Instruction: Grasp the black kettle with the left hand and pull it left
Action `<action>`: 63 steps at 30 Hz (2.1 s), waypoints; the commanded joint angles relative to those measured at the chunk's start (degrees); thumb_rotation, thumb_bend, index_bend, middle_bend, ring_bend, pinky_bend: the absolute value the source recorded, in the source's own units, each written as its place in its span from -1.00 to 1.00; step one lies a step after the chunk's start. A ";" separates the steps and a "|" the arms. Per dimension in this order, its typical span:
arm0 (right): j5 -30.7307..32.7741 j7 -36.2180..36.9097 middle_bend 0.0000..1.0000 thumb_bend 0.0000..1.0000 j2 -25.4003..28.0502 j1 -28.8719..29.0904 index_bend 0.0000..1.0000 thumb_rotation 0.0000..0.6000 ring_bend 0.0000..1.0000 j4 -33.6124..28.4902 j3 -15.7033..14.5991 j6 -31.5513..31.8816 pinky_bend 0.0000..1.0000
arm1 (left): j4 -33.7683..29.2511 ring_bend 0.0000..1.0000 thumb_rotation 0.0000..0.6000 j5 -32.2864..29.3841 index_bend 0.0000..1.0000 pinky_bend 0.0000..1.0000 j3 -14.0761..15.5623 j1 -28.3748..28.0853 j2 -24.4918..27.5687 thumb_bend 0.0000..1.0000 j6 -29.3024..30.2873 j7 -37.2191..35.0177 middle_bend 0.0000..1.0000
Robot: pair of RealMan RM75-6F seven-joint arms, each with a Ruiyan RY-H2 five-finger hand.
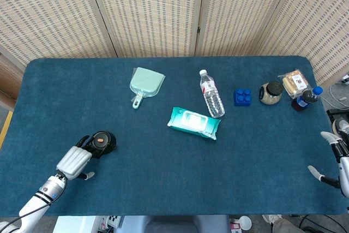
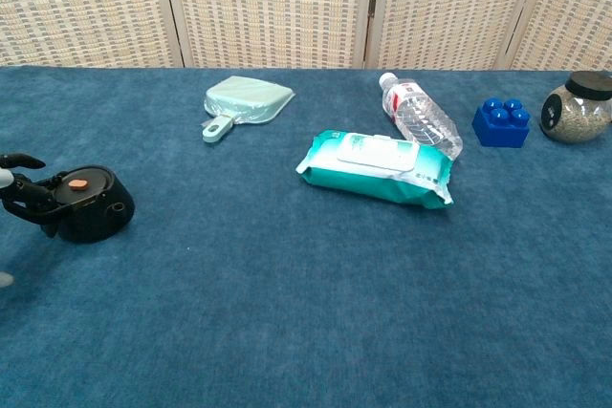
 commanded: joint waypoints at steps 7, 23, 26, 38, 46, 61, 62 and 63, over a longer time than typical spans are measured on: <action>-0.05 0.17 -0.55 -0.77 0.07 0.17 -0.63 1.00 -0.81 0.09 0.08 -0.26 -0.85 | -0.21 -0.22 1.00 -0.36 -0.02 -0.99 0.10 0.18 -0.75 -0.66 -0.22 -0.14 -0.04; 0.06 1.46 -0.55 -0.77 -0.22 0.34 -0.63 1.00 -0.82 1.31 0.25 -0.51 -0.85 | -2.05 0.27 0.88 -0.85 0.45 -0.99 -0.69 0.06 -0.62 -0.76 0.10 -4.79 0.58; 0.03 1.87 -0.55 -0.77 -0.32 0.41 -0.63 1.00 -0.82 1.68 0.29 -0.55 -0.85 | -2.40 0.37 0.37 -0.96 0.56 -0.99 -1.41 0.45 -0.83 -0.78 1.59 -5.99 0.70; 0.16 3.06 -0.55 -0.77 -0.78 0.86 -0.63 1.00 -0.82 2.89 0.41 -1.23 -0.85 | -4.78 0.67 -0.28 -5.06 0.85 -0.99 -3.62 2.06 -0.94 -0.79 3.38 -10.07 1.00; -0.15 3.08 -0.55 -0.77 -0.97 1.20 -0.63 1.00 -0.82 2.98 0.50 -1.31 -0.85 | -5.44 0.75 0.17 -6.72 0.95 -0.99 -5.78 4.19 -1.60 -0.80 7.87 -12.03 1.00; -0.44 3.07 -0.55 -0.77 -1.44 1.19 -0.63 1.00 -0.82 3.18 0.33 -1.02 -0.85 | -7.17 0.82 -0.13 -9.89 1.00 -0.77 -9.67 8.29 -0.65 -0.73 15.62 -13.30 1.00; -0.43 3.08 -0.55 -0.77 -1.46 1.16 -0.63 1.00 -0.82 3.20 0.31 -0.99 -0.85 | -7.22 0.83 -0.16 -10.14 1.00 -0.74 -10.00 8.49 -0.67 -0.68 16.06 -13.18 1.00; -0.42 3.10 -0.55 -0.77 -1.50 1.14 -0.63 1.00 -0.82 3.24 0.30 -0.98 -0.85 | -7.23 0.83 -0.18 -10.31 1.00 -0.72 -10.23 8.62 -0.67 -0.63 16.32 -13.09 1.00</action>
